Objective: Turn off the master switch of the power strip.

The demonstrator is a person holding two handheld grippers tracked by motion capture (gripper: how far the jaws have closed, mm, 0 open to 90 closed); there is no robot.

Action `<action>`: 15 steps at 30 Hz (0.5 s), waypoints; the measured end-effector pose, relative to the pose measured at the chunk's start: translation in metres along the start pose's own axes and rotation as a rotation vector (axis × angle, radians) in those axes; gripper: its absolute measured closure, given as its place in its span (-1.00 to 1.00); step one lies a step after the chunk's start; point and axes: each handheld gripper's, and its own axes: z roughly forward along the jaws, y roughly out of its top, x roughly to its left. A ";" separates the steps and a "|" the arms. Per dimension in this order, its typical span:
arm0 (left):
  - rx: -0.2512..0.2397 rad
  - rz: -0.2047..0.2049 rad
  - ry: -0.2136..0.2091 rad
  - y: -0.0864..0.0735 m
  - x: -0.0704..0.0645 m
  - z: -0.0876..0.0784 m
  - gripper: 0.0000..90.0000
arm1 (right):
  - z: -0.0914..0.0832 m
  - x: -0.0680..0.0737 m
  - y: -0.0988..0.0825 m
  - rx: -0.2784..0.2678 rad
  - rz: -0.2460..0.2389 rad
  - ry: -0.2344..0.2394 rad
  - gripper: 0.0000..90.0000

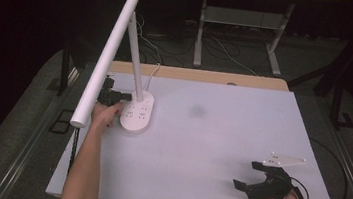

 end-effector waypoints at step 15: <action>-0.094 0.009 -0.100 -0.013 -0.001 -0.022 0.91 | -0.001 -0.001 0.000 -0.006 -0.003 0.000 -1.00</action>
